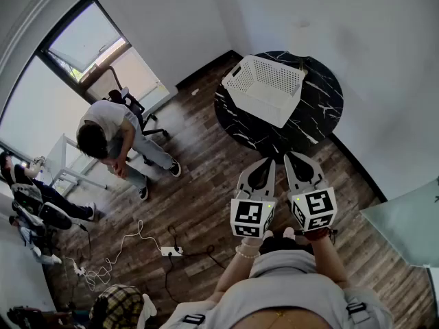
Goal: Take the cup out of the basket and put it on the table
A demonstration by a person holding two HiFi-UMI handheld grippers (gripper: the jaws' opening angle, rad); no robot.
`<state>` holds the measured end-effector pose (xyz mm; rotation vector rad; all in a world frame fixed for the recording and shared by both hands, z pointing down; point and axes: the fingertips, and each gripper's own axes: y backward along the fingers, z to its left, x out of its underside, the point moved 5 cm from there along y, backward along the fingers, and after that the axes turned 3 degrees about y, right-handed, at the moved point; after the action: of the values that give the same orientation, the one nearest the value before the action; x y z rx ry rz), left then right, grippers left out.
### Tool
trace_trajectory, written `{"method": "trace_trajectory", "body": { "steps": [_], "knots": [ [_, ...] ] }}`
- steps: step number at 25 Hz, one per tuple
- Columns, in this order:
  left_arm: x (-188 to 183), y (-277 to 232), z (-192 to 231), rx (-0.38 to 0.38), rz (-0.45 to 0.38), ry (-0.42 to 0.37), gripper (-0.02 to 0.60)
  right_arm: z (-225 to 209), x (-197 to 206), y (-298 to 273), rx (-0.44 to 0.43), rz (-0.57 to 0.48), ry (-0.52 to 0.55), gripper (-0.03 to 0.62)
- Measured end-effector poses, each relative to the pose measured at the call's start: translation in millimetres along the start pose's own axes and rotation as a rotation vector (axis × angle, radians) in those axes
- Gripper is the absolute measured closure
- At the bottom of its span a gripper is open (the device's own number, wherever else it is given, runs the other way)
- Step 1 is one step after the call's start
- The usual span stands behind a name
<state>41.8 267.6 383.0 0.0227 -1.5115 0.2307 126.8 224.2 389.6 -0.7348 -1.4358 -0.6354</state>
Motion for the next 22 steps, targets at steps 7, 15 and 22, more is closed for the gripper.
{"method": "trace_trajectory", "body": {
  "steps": [7,15,22],
  "knots": [
    [4,-3,-4,-0.002,-0.025,0.01,0.575,-4,1,5,-0.008,-0.015,-0.009,0.583],
    [2,-6,-12,-0.016,-0.029,0.01,0.575,-11,0,9,-0.025,-0.019,-0.009,0.583],
    [3,-12,-18,-0.051,-0.028,0.013,0.575,-23,1,10,-0.054,-0.025,-0.01,0.583]
  ]
}}
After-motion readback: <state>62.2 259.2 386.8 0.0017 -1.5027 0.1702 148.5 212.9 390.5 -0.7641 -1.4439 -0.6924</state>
